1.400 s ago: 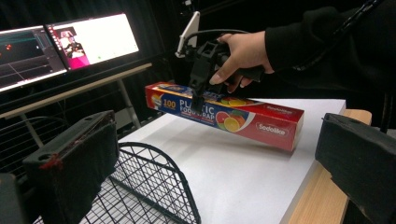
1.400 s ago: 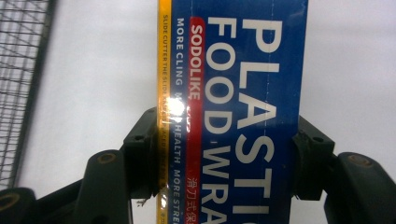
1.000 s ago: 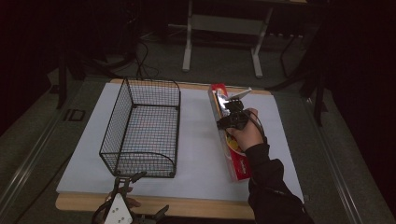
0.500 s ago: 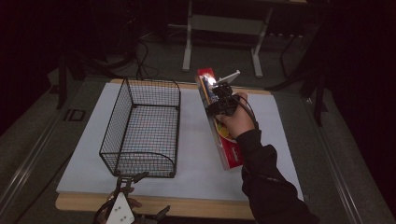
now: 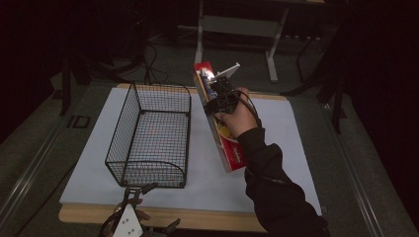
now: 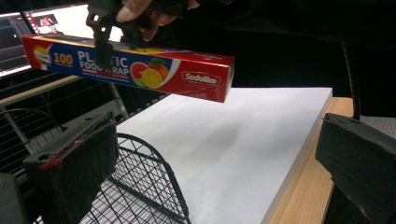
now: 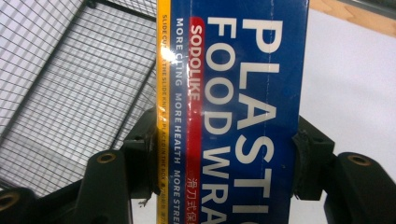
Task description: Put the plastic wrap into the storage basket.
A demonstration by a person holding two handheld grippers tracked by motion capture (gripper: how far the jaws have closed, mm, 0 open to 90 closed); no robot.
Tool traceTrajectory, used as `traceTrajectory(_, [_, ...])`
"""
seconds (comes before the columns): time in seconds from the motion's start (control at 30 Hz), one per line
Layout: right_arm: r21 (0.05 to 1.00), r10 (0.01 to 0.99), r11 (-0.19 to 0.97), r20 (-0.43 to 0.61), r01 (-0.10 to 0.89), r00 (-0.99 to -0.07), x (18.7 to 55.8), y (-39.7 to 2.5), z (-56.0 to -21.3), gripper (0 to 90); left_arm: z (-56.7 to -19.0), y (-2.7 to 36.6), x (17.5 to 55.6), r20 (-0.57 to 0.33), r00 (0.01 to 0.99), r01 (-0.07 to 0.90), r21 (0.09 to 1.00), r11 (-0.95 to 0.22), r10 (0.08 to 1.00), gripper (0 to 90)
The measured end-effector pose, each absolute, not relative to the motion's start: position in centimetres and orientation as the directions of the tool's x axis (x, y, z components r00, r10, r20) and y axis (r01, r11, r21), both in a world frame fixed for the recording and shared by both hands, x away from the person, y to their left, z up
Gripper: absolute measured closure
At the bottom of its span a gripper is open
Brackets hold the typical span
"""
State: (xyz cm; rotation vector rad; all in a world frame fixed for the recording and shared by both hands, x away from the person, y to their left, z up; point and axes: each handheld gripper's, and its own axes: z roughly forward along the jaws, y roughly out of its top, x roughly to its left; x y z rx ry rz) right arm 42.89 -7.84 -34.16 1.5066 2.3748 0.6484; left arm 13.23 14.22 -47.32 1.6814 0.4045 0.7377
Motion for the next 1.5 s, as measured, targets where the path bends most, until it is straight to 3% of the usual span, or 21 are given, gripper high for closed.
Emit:
traceTrajectory(0.9, [0.555, 0.858, 0.416, 0.023, 0.72, -0.513, 43.5, -0.6, -29.8, 39.3, -47.4, 14.3, 13.1, 0.254, 0.75, -0.119, 0.96, -0.254, 0.61, 0.1])
traceTrajectory(1.5, [0.616, 0.823, 0.423, 0.045, 0.664, -0.566, 43.5, 5.1, -29.9, 39.3, -47.4, 14.5, 12.9, 0.256, 0.753, -0.126, 0.96, -0.249, 0.606, 0.1])
